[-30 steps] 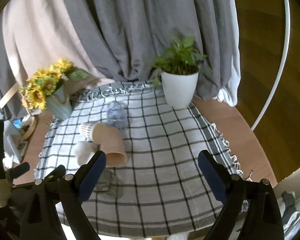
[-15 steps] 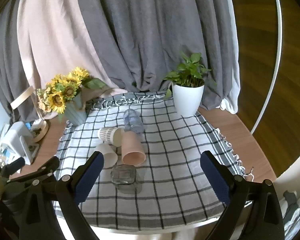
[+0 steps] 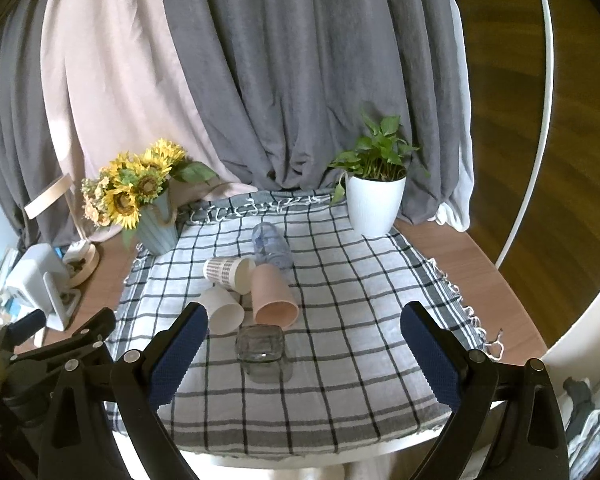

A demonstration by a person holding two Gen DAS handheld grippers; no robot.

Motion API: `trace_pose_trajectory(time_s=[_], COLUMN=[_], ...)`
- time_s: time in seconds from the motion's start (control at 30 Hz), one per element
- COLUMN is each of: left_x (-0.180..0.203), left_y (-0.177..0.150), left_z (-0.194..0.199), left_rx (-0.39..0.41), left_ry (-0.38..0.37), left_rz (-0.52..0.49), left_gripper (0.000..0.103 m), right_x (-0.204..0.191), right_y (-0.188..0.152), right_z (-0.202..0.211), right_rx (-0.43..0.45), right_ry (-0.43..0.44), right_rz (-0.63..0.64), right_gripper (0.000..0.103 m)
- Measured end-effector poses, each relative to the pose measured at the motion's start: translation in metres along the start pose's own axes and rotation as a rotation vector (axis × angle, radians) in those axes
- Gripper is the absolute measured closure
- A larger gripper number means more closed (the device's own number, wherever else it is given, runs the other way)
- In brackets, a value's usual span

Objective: Flip cup upside down

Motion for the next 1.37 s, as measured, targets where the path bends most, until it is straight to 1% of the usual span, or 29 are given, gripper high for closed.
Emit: trace_pose_trajectory(time_s=[0.63,1.37], left_x=[-0.0024,-0.0045], left_y=[0.0021,0.0018], left_z=[0.0063,0.0053], left_rx=[0.027,0.03], left_ry=[-0.009,-0.012], left_rz=[-0.02,-0.023], left_gripper=[0.001,0.001], right_x=[-0.0038,-0.0046], right_y=[0.0023,0.0019], right_z=[0.0049,0.005], right_rx=[0.014,0.013], right_ry=[0.0,0.003], right_rz=[0.015,0.024], right_gripper=[0.006,0.006])
Point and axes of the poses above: each gripper's, at about its wrist camera, not at the fingertips, and z roughly against the way its jaws point, x to its right, y to its top, the point moved 2 cm from there along -z, roughly the way its jaws point, and after that the axes turned 1 degree about -z, right-handed, at the moved point
